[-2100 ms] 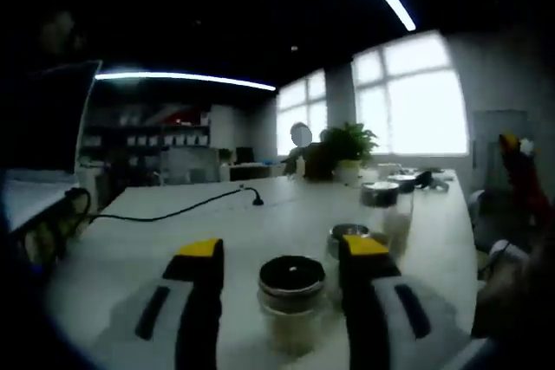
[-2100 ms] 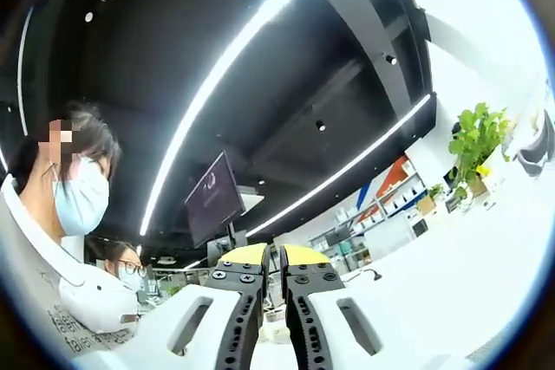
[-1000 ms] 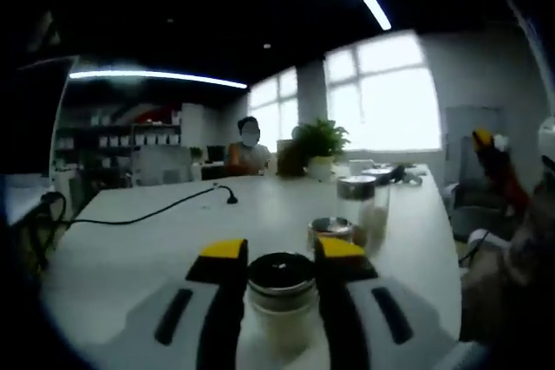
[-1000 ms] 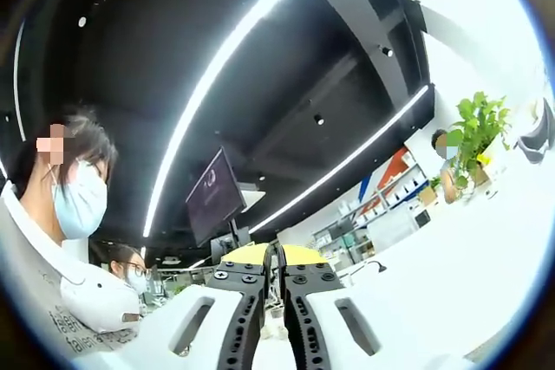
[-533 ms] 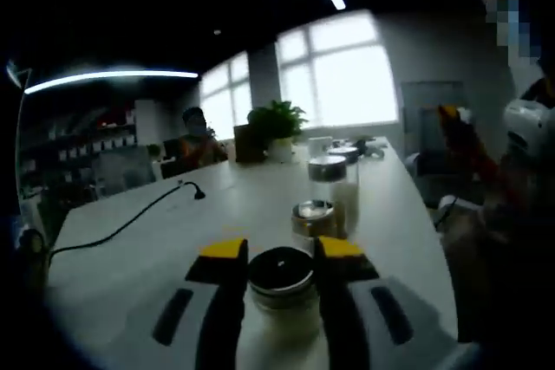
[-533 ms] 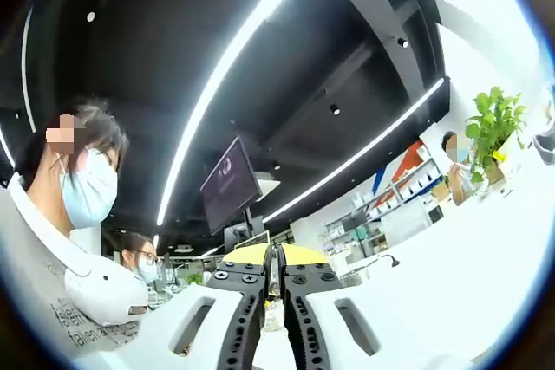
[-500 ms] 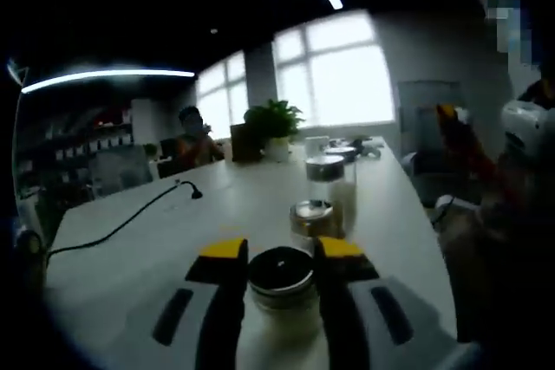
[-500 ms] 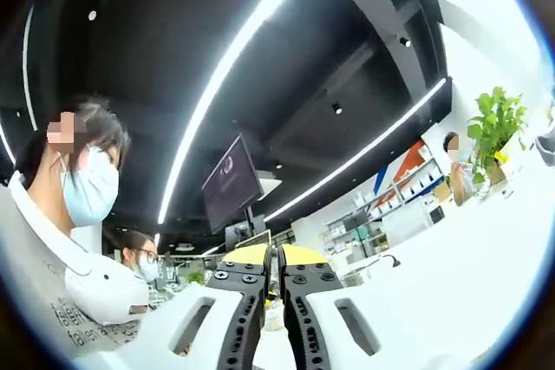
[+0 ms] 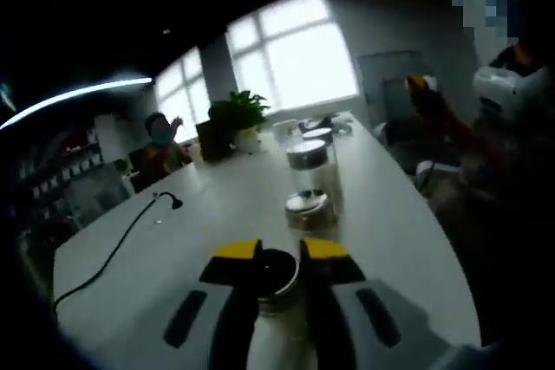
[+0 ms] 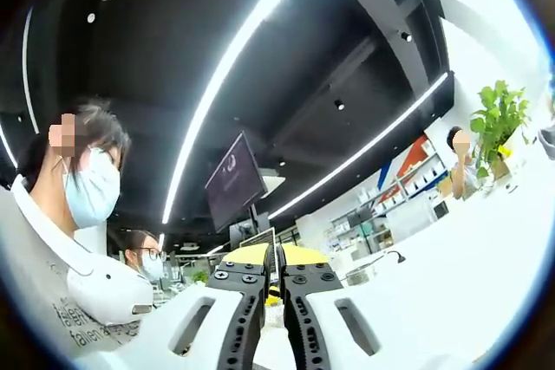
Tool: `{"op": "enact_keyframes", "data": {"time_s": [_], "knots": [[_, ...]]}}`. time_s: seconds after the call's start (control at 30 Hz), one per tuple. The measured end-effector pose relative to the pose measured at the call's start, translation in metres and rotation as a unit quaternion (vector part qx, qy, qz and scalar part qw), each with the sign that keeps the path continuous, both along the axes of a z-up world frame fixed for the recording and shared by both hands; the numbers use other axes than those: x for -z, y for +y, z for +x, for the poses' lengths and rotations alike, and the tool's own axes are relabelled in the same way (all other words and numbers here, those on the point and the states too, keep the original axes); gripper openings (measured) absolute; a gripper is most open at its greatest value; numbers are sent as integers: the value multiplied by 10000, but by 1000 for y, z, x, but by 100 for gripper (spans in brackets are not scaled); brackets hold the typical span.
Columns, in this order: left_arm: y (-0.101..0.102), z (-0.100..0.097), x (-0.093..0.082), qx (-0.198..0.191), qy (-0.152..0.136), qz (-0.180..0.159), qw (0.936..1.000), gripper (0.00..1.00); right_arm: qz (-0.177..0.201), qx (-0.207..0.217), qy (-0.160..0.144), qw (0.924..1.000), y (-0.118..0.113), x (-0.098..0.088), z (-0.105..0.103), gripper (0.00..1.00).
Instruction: Rotate the seasoning bottle until the label or dispensing opening points toward the visible target arrow and the bottle remains upright within the marked orientation range
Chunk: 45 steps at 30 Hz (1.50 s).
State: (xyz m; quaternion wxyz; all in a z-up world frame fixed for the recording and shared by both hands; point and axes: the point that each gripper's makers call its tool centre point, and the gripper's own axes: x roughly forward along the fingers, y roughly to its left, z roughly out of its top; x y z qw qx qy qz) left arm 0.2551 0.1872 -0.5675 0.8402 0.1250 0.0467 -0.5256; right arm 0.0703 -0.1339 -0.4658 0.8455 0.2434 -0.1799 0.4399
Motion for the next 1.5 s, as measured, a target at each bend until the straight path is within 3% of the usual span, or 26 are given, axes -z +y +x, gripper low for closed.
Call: {"op": "enact_keyframes", "data": {"time_s": [0.07,0.1,0.2,0.27,0.33,0.43,0.5,0.6,0.7,0.8,0.93,1.13,1.33,1.5], "knots": [[-7,-7,1,63,58,-176,9998,21,7,6,-28,10000,-1,-1,0,1],[-3,-4,-2,-34,267,-454,9986,23,26,4,-25,10000,-2,-2,0,1],[9,2,-3,-214,93,-472,9986,35,72,7,-5,10000,-1,-2,3,2],[8,0,-15,-375,-77,-792,9961,47,107,3,-5,9999,-1,-3,4,2],[14,3,-26,-786,-146,-1125,9904,57,127,19,-13,9999,-2,-3,4,2],[25,10,-24,-1460,-89,-1209,9818,58,122,39,-8,9999,-3,-3,4,3],[35,16,-14,-1978,74,-1195,9729,62,128,47,-13,9999,-4,-3,4,3],[35,17,-12,-2137,117,-1448,9660,65,129,71,-28,9999,-5,-3,2,3],[36,19,-7,-2269,190,-1562,9611,63,138,108,-15,9998,-7,-2,1,3],[32,19,-2,-2307,251,-1584,9597,62,177,136,-11,9998,-11,-2,2,3],[27,20,9,-2324,312,-1389,9622,56,190,153,-7,9997,-11,-3,3,3],[17,18,12,-2091,309,-1352,9680,35,188,173,25,9997,-12,-1,4,2],[15,12,13,-1863,328,-1167,9750,35,210,176,51,9996,-13,0,4,2],[9,6,14,-1347,440,-1145,9833,34,189,142,98,9997,-10,2,6,2]]}}
